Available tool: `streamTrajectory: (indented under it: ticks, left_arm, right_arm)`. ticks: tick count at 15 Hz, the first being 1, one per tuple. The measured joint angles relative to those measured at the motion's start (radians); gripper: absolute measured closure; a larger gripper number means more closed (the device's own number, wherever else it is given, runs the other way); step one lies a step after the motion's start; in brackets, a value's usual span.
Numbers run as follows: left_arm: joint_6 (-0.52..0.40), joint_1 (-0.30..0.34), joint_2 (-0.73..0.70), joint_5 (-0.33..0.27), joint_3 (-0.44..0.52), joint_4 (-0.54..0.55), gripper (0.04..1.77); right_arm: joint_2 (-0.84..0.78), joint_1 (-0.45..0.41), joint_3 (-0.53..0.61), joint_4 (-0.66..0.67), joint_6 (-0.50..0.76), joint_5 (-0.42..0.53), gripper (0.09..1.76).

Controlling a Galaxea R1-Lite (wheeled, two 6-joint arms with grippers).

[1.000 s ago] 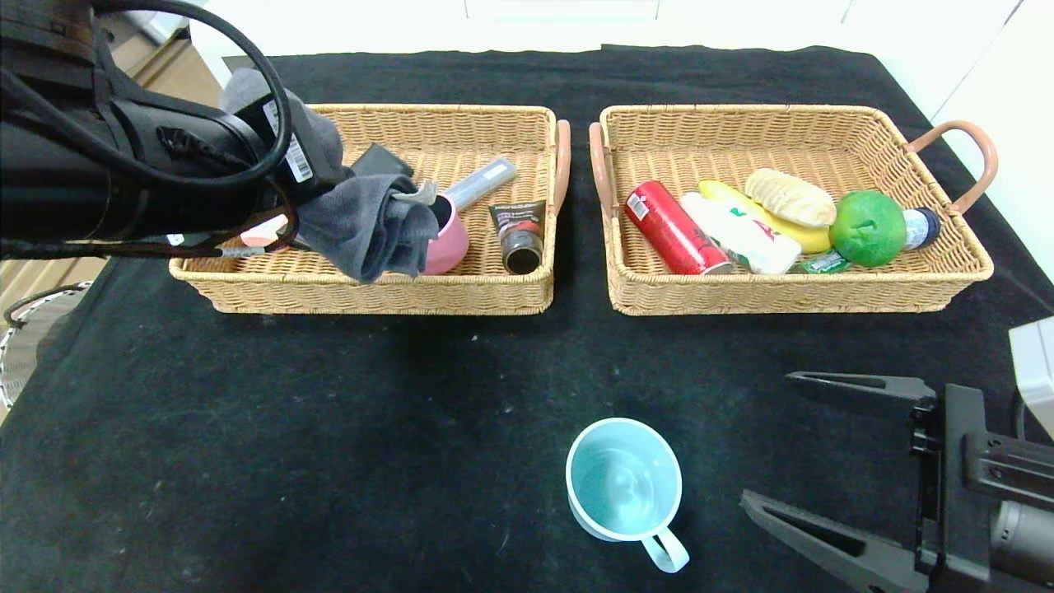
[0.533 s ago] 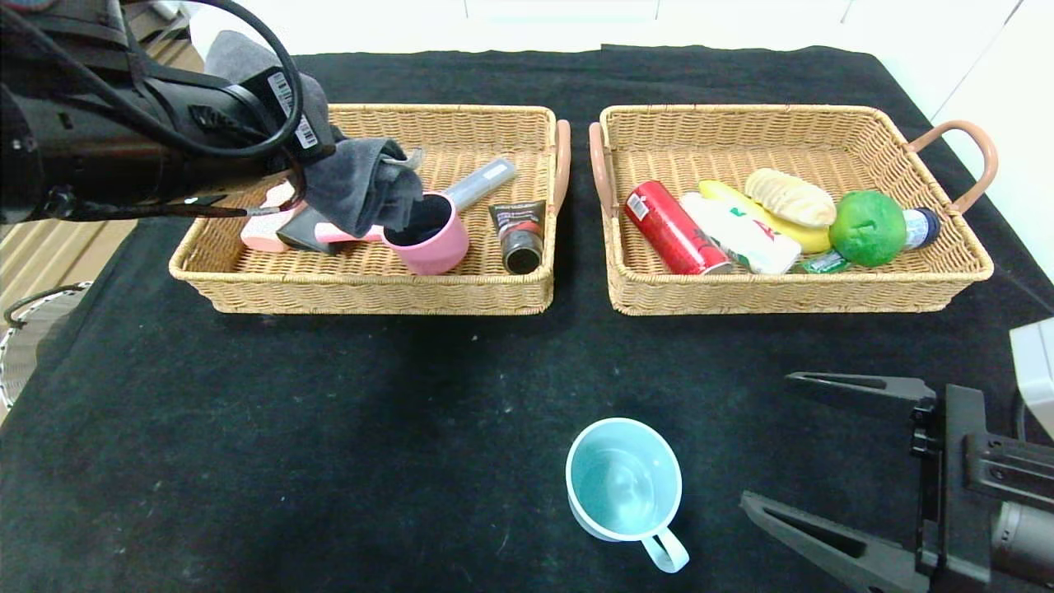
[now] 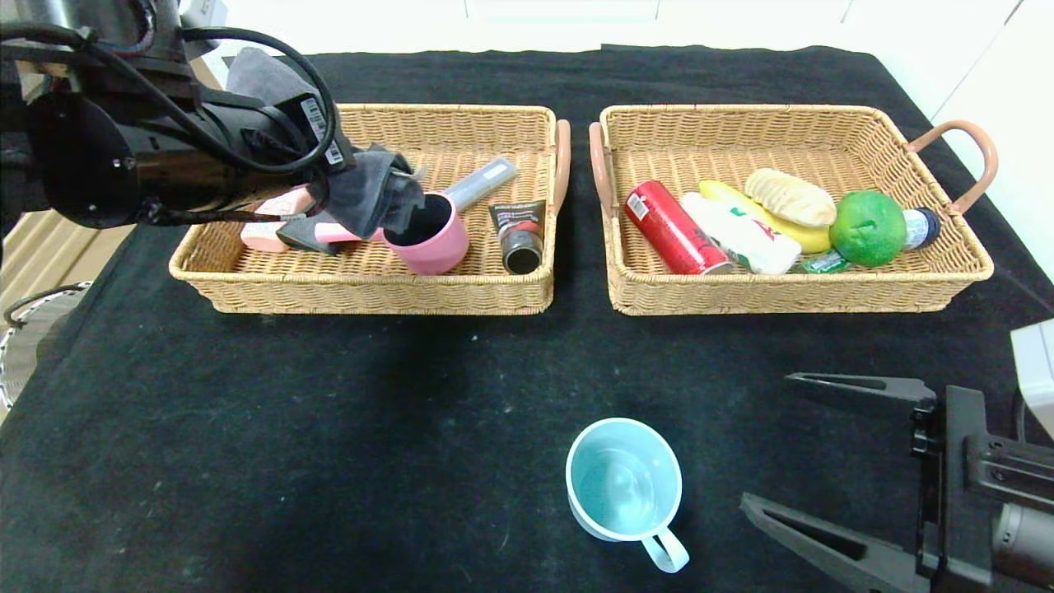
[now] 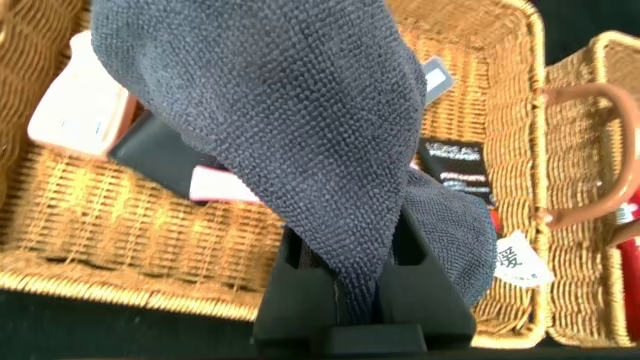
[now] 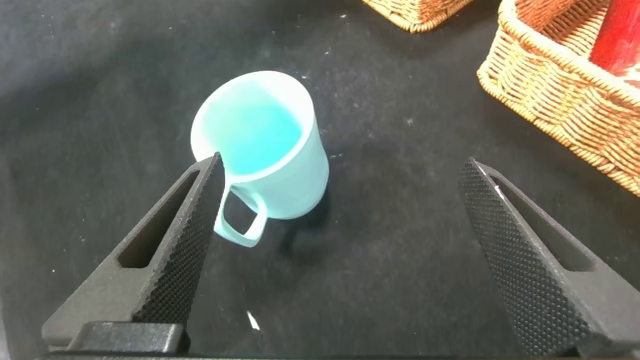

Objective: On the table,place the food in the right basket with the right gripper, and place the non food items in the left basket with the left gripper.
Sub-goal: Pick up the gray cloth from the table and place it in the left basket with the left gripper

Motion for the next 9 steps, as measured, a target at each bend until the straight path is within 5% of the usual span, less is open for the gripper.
streamTrajectory:
  ticks: [4,9]
  left_arm:
    - [-0.002,0.001,0.012,0.000,0.003,-0.001,0.93]
    - [-0.001,0.006,0.011,0.000,0.010,0.000,0.54]
  right_arm:
    - [0.000,0.000,0.000,0.000,0.000,0.000,0.14]
    - [-0.001,0.000,0.000,0.000,0.000,0.000,0.14]
